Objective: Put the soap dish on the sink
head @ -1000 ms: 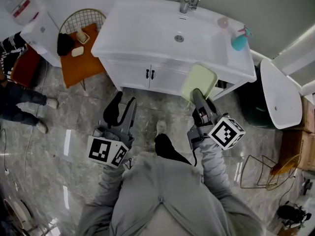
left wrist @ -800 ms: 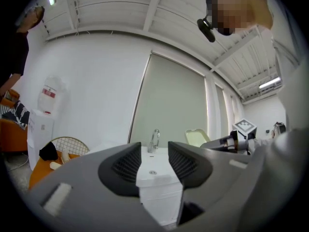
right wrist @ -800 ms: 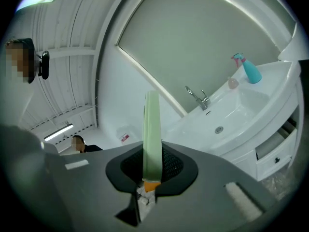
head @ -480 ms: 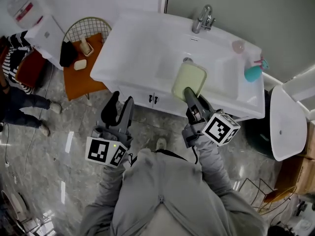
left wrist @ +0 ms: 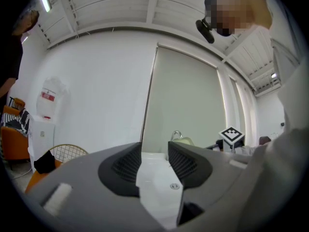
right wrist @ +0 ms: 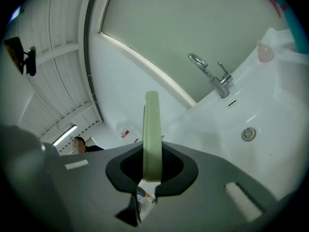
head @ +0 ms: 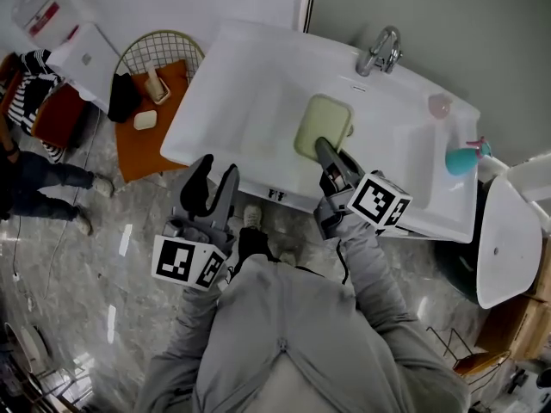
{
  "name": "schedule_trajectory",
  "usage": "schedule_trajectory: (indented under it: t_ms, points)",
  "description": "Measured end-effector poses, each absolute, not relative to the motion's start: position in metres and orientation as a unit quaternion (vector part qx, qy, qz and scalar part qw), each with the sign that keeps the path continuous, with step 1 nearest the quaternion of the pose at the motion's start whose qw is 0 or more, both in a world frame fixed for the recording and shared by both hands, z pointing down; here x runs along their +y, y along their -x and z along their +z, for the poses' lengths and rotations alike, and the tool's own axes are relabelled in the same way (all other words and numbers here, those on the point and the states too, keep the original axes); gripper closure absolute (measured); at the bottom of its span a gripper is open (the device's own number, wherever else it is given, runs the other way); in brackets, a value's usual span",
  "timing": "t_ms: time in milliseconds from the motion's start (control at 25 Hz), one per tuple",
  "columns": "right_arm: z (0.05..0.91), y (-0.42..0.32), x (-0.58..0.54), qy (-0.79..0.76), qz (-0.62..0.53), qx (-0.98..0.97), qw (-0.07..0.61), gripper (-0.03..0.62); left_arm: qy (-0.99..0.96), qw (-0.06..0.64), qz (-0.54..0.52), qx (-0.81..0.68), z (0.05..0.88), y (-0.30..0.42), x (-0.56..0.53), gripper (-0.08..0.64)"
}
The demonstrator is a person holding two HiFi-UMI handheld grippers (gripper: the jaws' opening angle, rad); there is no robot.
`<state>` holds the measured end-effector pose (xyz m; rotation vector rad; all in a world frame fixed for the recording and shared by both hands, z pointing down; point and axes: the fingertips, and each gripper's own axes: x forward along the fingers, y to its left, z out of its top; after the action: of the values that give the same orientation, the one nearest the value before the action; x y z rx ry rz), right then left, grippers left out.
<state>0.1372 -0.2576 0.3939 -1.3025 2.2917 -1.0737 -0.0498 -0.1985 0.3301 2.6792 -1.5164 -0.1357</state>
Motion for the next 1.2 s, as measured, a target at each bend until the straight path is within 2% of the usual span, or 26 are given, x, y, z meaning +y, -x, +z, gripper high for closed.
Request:
schedule_trajectory:
  t_ms: [600, 1200]
  points:
    - [0.451, -0.065, -0.405, 0.456, -0.435, 0.767, 0.123, 0.571, -0.878, 0.026, -0.039, -0.476, 0.331, 0.098, -0.326, 0.376]
    - [0.547, 0.000, -0.483, 0.454, -0.524, 0.719, 0.041, 0.571, -0.870, 0.053, -0.034, -0.489, 0.350, 0.142, -0.389, 0.376]
